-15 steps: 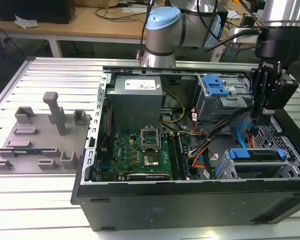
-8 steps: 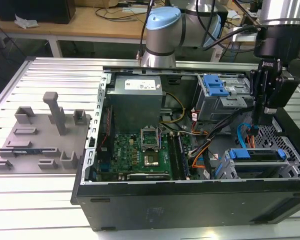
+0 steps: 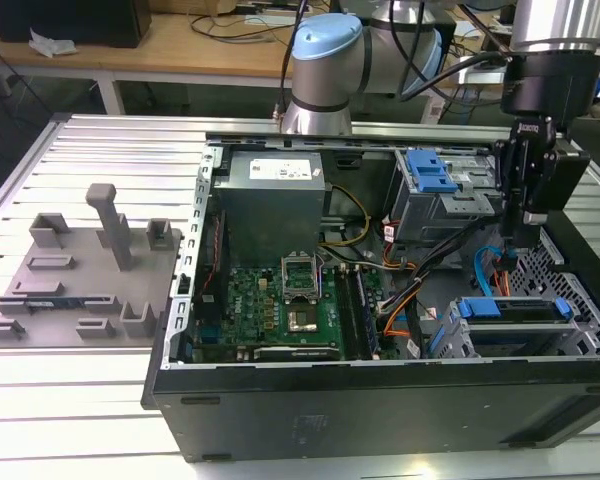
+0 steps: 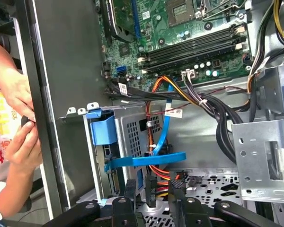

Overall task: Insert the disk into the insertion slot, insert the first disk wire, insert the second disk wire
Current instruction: 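Insert the first disk wire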

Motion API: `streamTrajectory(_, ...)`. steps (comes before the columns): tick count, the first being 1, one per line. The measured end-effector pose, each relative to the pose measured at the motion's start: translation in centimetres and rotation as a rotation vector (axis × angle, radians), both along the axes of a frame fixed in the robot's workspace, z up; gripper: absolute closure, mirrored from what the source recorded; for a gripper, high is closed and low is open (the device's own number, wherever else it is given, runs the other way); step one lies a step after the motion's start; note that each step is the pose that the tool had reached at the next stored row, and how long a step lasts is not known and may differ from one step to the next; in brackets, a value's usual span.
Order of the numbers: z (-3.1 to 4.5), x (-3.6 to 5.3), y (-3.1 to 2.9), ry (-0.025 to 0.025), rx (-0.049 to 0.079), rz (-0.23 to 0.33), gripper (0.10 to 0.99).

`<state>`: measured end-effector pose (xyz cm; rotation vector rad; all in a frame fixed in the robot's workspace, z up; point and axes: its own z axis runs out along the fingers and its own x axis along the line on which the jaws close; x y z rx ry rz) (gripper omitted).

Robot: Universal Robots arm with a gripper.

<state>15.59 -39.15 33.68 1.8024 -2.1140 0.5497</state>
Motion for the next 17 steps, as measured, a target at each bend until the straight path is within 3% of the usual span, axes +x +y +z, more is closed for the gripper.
streamTrajectory(3,-0.02,0.0,-0.4,-0.0038,0.0,0.0,0.682)
streamTrajectory(17,-0.21,-0.09,-0.18,-0.004,-0.008,0.0,0.698)
